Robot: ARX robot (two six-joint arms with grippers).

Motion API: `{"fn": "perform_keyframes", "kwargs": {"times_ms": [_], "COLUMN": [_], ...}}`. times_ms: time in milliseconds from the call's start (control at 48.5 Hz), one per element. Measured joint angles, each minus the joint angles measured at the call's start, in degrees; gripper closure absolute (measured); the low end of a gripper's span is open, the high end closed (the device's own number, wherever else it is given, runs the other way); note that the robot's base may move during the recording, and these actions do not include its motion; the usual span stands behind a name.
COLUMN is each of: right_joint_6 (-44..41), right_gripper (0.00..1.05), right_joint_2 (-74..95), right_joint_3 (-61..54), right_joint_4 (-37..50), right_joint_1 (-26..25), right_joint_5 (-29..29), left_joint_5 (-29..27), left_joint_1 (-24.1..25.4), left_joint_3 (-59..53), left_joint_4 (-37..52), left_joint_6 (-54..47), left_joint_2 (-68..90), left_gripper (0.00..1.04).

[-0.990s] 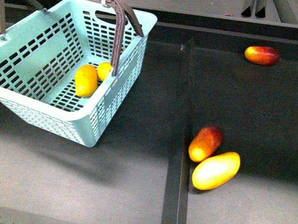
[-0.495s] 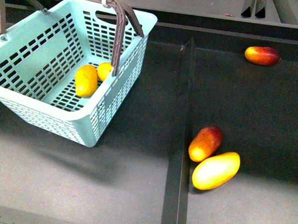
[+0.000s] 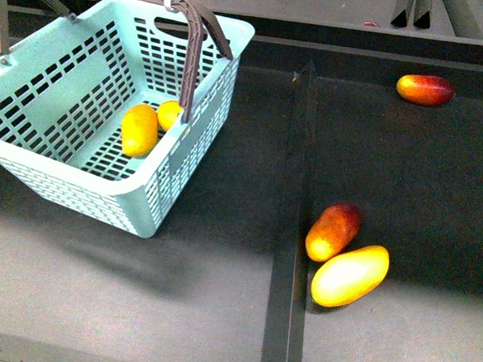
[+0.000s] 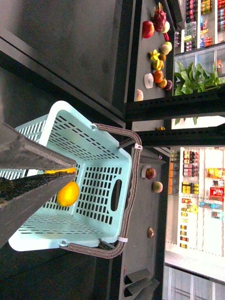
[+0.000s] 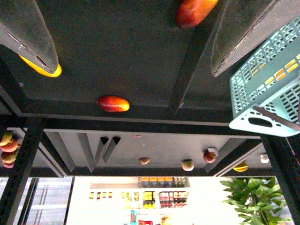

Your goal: Pick lemon and mango into basket

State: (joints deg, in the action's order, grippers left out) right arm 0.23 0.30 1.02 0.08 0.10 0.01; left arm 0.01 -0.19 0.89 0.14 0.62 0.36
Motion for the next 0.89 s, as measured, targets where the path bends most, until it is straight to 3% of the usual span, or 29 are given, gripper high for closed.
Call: {"fn": "perform_keyframes", "kwargs": {"times_ms": [206,516,660,887], "right_joint_6": [0.02,0.00,0.00,0.02], "right_gripper": [0.09,0.09,0.09,0.09], "right_joint_2": [0.00,0.00,-0.02,-0.02], "right_joint_3": [0.00,0.00,0.00,0.00], "right_joint_4": [0.00,0.00,0.00,0.00], "right_joint_1": [0.00,0.00,0.00,0.00], "right_joint_5": [0.00,0.00,0.00,0.00], "left_joint_5": [-0.02,0.00,0.00,0.00], "left_joint_1": [0.00,0.00,0.00,0.00], "left_joint_3": [0.00,0.00,0.00,0.00], "left_joint_4": [0.00,0.00,0.00,0.00], "left_joint_6": [0.02,0.00,0.00,-0.11], "left_joint_2": [0.00,0.00,0.00,0.00], "left_gripper": [0.99,0.40,0.06,0.07]}}
